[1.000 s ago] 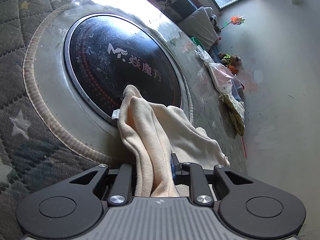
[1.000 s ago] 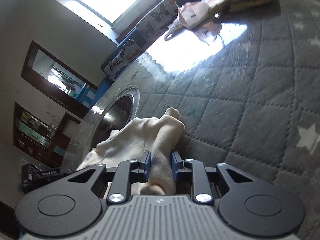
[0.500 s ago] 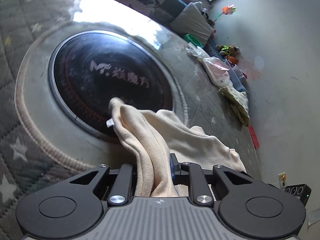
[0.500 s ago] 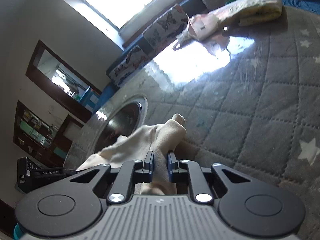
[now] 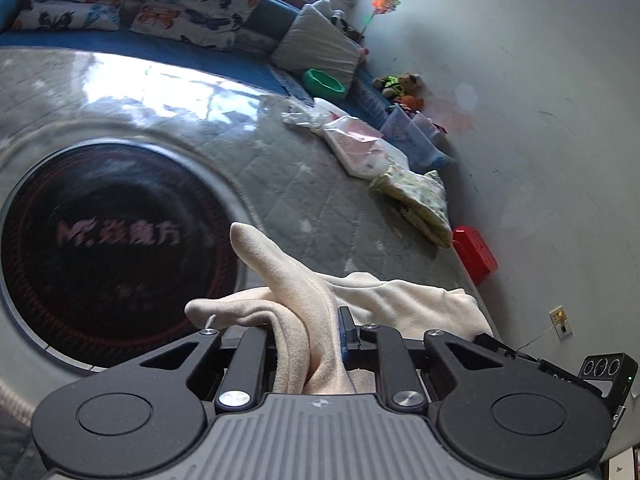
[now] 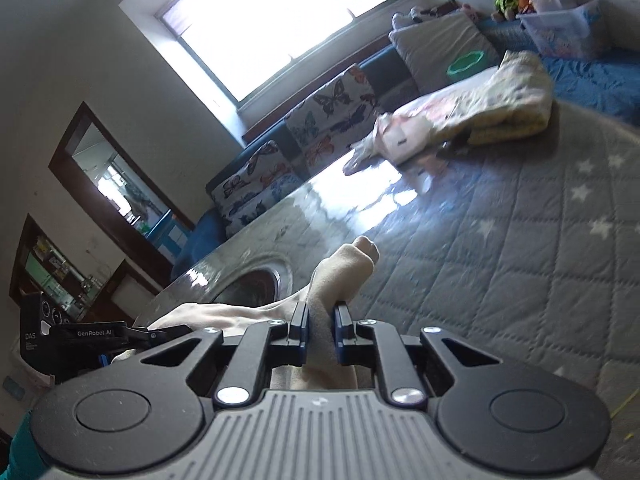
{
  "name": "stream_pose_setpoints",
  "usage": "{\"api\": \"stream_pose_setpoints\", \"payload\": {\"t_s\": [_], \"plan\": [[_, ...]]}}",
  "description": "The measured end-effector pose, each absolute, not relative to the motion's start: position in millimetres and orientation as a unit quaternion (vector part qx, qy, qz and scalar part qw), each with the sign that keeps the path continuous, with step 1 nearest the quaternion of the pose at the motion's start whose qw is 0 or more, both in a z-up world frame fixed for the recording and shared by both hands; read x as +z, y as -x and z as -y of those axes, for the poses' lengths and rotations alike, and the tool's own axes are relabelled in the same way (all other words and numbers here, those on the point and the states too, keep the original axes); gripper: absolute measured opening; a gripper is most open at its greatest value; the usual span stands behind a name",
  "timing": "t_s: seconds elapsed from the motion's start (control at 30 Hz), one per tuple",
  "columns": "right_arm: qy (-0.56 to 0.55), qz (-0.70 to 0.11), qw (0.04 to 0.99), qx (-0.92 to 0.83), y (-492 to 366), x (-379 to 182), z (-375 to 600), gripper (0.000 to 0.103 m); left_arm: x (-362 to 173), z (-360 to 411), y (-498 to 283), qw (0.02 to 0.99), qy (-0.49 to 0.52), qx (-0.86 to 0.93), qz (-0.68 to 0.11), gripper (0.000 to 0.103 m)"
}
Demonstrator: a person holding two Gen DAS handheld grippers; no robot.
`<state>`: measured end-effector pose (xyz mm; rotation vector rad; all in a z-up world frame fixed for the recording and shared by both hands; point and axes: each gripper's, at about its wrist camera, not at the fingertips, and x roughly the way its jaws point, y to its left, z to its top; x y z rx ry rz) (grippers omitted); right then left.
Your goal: Fold clothes
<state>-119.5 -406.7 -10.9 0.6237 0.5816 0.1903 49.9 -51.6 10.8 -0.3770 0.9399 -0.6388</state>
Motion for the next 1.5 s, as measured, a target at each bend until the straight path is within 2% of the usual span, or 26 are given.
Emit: {"api": "stream_pose_setpoints", "payload": {"t_s": [0.5, 0.8, 1.3, 1.5], "plan": [[-0.270, -0.228, 0.936, 0.004, 126.4, 31.3, 475.5, 0.011, 32.6, 163.5, -82.3, 0.820, 0.119, -0.361, -0.428, 0.017], [-0.264, -0.212, 0.940, -0.030, 129.4, 39.5, 505.7, 0.011, 35.2, 204.2, -94.1, 0.817, 0.101, -0.368, -0.432, 0.017], [-0.278, -0.255, 0.924, -0.060, 127.1, -6.4, 519.1, 0.011, -4.9, 230.2, -83.6, 0.815, 0.046, -0.350, -0.460, 0.017], [-0.280, -0.278, 0.916, -0.075, 125.6, -26.4, 522.0, 0.011, -19.9, 229.2, -80.4, 0.816, 0.033, -0.334, -0.471, 0.022]]}}
